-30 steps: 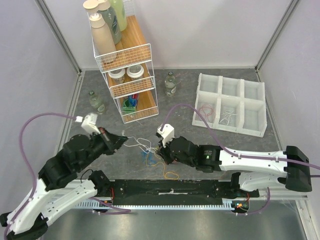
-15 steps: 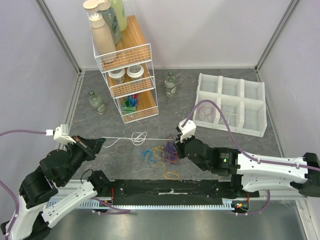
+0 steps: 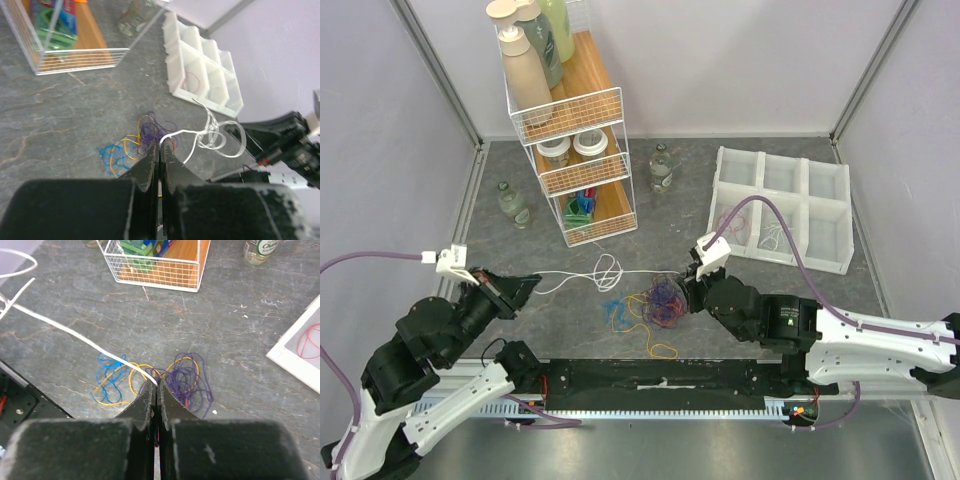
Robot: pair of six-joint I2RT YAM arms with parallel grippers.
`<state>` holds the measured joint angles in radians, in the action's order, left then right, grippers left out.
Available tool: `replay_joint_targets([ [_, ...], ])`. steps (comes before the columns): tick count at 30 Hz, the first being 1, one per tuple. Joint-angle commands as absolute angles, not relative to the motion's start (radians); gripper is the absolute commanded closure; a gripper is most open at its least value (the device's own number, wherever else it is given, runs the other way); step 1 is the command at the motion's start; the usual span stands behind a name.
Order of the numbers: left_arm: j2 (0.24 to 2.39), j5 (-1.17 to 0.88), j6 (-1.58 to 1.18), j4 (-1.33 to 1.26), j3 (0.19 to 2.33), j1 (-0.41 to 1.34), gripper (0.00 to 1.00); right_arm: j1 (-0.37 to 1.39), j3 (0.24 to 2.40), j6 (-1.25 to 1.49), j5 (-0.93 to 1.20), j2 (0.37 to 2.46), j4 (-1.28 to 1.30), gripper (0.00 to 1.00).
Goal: Untangle the cables
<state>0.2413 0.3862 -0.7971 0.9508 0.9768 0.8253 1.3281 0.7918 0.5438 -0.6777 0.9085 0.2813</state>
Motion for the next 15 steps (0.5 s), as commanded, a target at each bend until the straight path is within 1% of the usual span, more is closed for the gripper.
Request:
replay_joint_targets([
  [1, 0.322, 0.226, -0.654, 0.779, 0.965, 0.816, 0.98, 1.316, 0.804, 0.476, -0.637, 0.902, 0.302, 1.0],
  [6, 0.413, 0.059, -0.63, 0.692, 0.942, 0.816, 0.98, 1.316, 0.827, 0.372, -0.39, 0.965, 0.235, 0.99],
  [7, 0.423, 0.037, -0.63, 0.674, 0.936, 0.816, 0.98, 1.316, 0.836, 0.353, -0.347, 0.985, 0.238, 0.89],
  [8, 0.436, 0.017, -0.632, 0.661, 0.931, 0.816, 0.99, 1.316, 0.854, 0.342, -0.327, 1.006, 0.253, 0.74],
  [9, 0.443, 0.005, -0.635, 0.655, 0.927, 0.816, 0.98, 1.316, 0.87, 0.339, -0.325, 1.025, 0.27, 0.56],
  [10, 0.451, -0.02, -0.64, 0.647, 0.925, 0.816, 0.98, 1.316, 0.879, 0.339, -0.34, 1.038, 0.285, 0.34],
  [11, 0.46, -0.037, -0.641, 0.643, 0.923, 0.816, 0.98, 1.316, 0.885, 0.341, -0.348, 1.046, 0.285, 0.25],
  [12, 0.463, -0.049, -0.641, 0.637, 0.923, 0.815, 0.98, 1.316, 0.89, 0.339, -0.342, 1.049, 0.284, 0.19],
  [15, 0.471, -0.069, -0.647, 0.63, 0.923, 0.816, 0.98, 1.316, 0.879, 0.34, -0.31, 1.052, 0.212, 0.14],
])
